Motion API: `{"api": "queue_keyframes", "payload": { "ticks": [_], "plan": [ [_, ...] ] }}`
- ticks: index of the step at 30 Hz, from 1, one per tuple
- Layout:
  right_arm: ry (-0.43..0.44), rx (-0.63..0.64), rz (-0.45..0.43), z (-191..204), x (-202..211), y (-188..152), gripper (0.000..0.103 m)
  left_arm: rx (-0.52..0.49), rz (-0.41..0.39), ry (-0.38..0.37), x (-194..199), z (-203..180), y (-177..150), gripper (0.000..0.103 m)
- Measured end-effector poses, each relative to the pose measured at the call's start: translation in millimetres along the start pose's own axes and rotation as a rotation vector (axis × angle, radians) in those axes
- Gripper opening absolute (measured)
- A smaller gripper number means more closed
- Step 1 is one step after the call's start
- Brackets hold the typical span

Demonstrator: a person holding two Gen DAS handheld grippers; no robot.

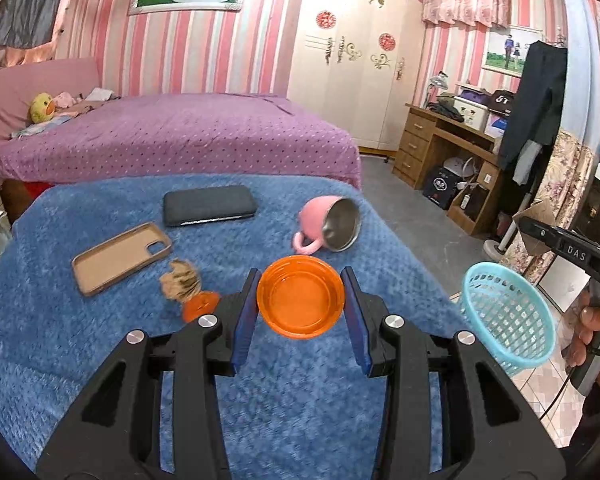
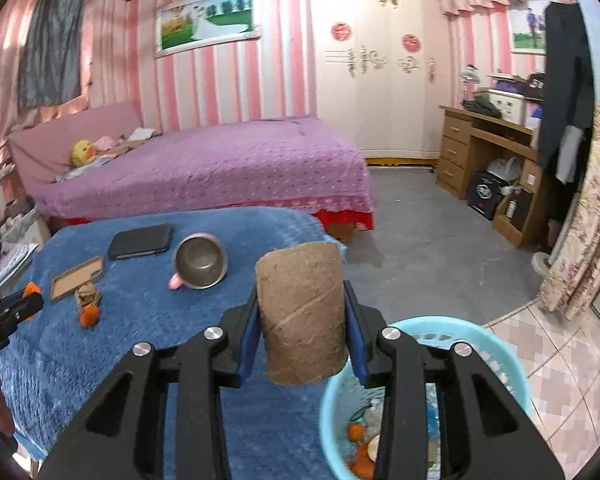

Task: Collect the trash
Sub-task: 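Carry lid and tube to the blue wastebasket and open both grippers over it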

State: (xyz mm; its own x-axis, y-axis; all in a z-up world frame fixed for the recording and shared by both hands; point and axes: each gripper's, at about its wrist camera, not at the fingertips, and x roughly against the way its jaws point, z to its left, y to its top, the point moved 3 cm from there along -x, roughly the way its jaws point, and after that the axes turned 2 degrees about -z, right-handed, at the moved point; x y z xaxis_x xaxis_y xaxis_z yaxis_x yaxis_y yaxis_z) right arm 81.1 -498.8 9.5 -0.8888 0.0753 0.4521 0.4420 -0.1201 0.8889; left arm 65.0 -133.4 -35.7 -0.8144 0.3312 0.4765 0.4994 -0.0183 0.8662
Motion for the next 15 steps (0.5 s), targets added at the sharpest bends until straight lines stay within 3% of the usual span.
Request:
{"api": "queue_keyframes", "payload": {
  "ticks": [7, 15],
  "plan": [
    [-0.070, 0.008, -0.057, -15.4, 19.8, 13.7, 0.039, -0.091, -0.013, -0.024, -6.7, -51.7, 8.7, 0.039],
    [-0.067, -0.052, -0.075, -41.3, 30.0, 15.6, 0.039, -0.157, -0.032, -0.139, -12.3, -133.6, 32.7, 0.039]
  ]
}}
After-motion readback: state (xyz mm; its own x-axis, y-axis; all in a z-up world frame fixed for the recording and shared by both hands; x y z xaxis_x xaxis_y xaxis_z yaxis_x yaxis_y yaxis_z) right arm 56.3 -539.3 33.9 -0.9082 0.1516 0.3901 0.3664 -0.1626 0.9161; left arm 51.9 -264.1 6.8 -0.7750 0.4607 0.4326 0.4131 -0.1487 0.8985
